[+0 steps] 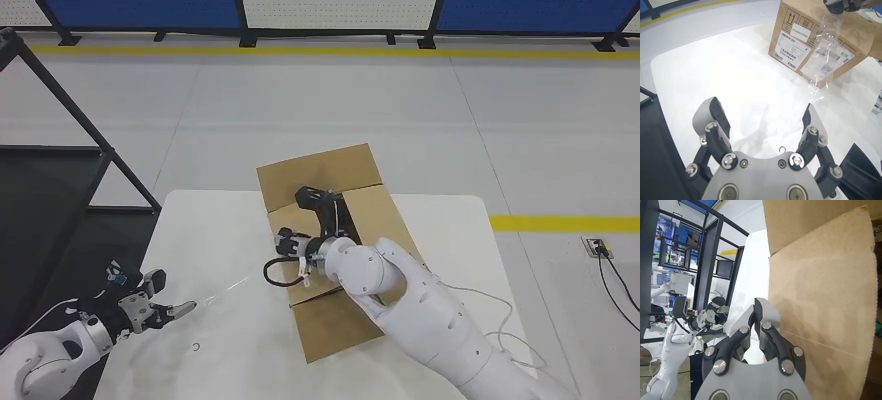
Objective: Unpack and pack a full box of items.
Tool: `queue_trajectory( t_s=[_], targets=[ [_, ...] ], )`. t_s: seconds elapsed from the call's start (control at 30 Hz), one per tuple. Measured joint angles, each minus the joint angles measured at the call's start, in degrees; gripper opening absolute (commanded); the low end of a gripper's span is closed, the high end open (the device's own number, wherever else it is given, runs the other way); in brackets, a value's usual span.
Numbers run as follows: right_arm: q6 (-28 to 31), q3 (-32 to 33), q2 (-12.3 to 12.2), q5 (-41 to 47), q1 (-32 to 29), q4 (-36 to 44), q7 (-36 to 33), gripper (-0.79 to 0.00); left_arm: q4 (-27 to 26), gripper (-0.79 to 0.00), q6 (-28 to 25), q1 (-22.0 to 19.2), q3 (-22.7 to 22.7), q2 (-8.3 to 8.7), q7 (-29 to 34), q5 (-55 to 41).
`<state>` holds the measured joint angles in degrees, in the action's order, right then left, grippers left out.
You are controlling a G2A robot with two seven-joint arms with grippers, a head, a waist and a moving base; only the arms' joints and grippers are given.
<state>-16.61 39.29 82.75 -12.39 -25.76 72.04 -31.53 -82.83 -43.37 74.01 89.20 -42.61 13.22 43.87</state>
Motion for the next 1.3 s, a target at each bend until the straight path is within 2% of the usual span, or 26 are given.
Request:
queue_trajectory(
  t_s=[0.53,1.3],
  targets=[
    [-2.06,0.43,0.6,-7.45,-1.66,1.12,-1.12,-0.785,-1.11,0.0,-0.22,0.68,0.76,-0.33,0.49,-0.54],
    [-4.5,2.13,2.56,-10.41,-2.16,-0.38,-2.02,-0.785,-2.38,0.0,-1.27,3.16,3.71,-0.71,-2.51,-0.37]
  ],
)
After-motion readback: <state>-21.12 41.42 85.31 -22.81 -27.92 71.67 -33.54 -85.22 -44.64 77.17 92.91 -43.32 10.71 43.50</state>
